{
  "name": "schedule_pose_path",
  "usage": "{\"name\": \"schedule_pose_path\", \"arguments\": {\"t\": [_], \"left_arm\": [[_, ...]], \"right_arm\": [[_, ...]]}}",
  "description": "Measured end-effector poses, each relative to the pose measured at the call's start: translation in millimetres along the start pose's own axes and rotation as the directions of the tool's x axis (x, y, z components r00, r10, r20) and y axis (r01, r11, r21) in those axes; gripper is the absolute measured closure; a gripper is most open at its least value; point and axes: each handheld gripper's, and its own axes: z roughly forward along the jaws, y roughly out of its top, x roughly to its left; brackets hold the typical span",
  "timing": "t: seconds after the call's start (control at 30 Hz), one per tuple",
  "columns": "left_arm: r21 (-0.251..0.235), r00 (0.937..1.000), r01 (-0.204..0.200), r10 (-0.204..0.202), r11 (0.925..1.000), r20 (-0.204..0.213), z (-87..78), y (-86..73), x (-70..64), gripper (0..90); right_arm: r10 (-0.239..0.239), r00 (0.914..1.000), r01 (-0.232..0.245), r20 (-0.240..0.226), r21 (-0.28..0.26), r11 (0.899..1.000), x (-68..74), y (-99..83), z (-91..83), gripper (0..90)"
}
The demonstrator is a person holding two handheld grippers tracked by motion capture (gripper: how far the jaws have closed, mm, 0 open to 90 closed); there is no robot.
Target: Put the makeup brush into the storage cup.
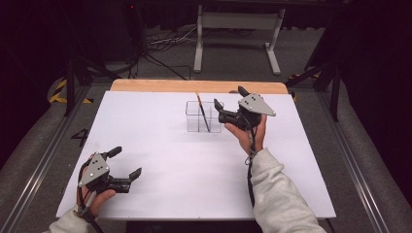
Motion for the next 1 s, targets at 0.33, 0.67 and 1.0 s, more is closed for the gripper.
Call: {"name": "schedule_pose_path", "arguments": {"t": [0.33, 0.67, 1.0], "left_arm": [[-0.006, 1.0000, 0.001, -0.001, 1.0000, -0.002, 0.6, 0.4, -1.4, 2.9], [-0.012, 0.9999, -0.006, 0.006, 0.9999, -0.010, -1.5, 1.2, -2.5, 3.0], [-0.007, 0.9999, -0.002, 0.002, 1.0000, -0.012, 0.2, 1.0, -2.5, 3.0]], "right_arm": [[-0.032, 0.9994, 0.032, -0.008, 0.002, 0.999, 5.7, -2.5, -12.8, 13.0], [-0.056, 0.9981, 0.057, -0.024, 0.022, 0.998, 11.0, -6.0, -27.6, 12.8], [-0.076, 0.9965, 0.077, -0.037, 0.043, 0.996, 8.5, -11.8, -45.7, 12.5]]}}
